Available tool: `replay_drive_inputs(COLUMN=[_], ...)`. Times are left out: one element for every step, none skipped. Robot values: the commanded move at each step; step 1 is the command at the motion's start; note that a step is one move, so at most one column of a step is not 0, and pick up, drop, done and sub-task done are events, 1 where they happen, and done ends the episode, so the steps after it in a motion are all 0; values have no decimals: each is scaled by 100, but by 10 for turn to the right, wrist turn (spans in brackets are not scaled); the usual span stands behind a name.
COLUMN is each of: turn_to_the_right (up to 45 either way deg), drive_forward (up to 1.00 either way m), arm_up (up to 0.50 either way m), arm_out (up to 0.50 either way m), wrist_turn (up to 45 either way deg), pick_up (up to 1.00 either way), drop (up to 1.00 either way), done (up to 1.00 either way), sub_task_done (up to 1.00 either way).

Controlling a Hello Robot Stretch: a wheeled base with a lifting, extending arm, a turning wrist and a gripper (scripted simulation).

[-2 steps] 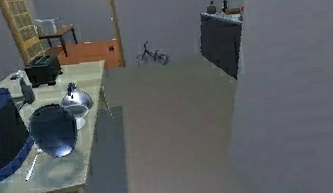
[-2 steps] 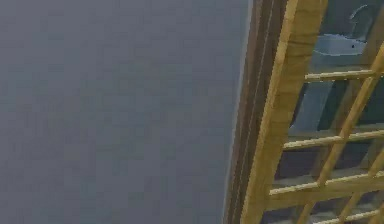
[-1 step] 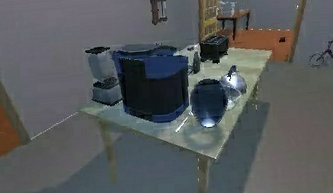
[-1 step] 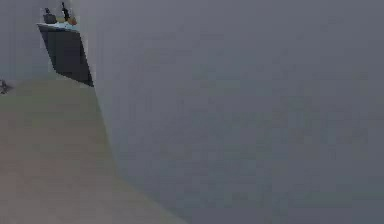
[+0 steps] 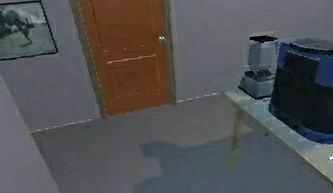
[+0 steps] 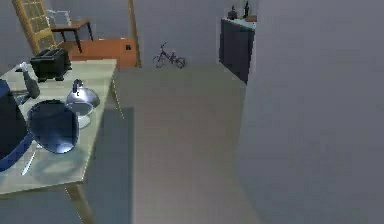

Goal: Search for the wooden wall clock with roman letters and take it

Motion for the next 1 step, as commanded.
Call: replay_drive_inputs(turn_to_the_right=[0], drive_forward=[100], arm_up=[0], arm_out=[0], wrist_turn=[0], pick_up=[0], drop=[0], done=[0], sub_task_done=[0])
